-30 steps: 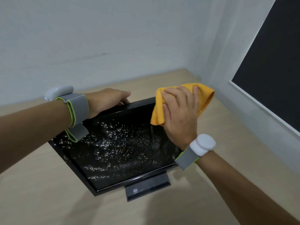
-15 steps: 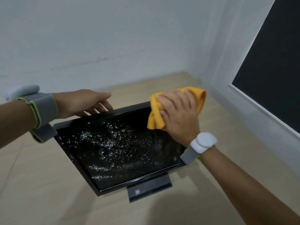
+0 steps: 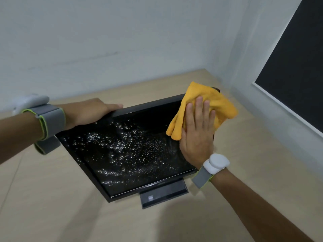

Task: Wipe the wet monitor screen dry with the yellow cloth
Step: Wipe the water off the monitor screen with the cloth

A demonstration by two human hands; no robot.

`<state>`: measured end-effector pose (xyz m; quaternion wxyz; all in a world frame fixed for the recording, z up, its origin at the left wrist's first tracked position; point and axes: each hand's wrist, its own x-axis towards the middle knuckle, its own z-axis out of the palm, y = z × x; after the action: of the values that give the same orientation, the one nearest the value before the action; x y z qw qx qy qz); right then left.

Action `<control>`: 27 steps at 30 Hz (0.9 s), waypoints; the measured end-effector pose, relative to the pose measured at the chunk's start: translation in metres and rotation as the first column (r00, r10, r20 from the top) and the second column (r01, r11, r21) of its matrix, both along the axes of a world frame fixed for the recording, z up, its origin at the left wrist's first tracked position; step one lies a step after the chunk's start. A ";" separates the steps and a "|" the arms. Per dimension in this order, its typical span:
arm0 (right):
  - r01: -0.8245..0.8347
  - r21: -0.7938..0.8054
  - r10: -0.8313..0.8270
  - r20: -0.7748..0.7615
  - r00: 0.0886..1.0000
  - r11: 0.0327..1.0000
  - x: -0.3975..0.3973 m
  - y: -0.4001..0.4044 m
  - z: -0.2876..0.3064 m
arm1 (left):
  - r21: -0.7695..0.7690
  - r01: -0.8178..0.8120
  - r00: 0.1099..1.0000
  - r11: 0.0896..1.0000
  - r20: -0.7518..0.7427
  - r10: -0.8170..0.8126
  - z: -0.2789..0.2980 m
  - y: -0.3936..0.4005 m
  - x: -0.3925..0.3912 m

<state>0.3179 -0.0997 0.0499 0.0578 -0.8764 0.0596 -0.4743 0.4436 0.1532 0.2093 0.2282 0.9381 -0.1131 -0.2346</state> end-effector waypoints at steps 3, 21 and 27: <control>-0.139 -0.097 0.133 -0.067 0.989 0.985 -0.003 0.022 -0.016 | -0.010 -0.010 1.000 1.000 0.014 0.010 0.002 -0.002 -0.005; -0.489 -0.561 0.237 -0.462 0.854 0.668 -0.051 -0.058 -0.094 | -0.010 -0.010 0.998 1.000 0.063 0.011 -0.002 -0.001 -0.004; -0.316 -0.345 0.249 -0.223 0.942 0.884 -0.016 -0.018 -0.028 | -0.014 0.004 0.997 1.000 0.074 -0.003 -0.002 -0.001 -0.002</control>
<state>0.3015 -0.1174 0.0215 -0.0477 -0.9081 -0.1562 -0.3855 0.4416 0.1524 0.2074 0.2301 0.9444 -0.1246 -0.1993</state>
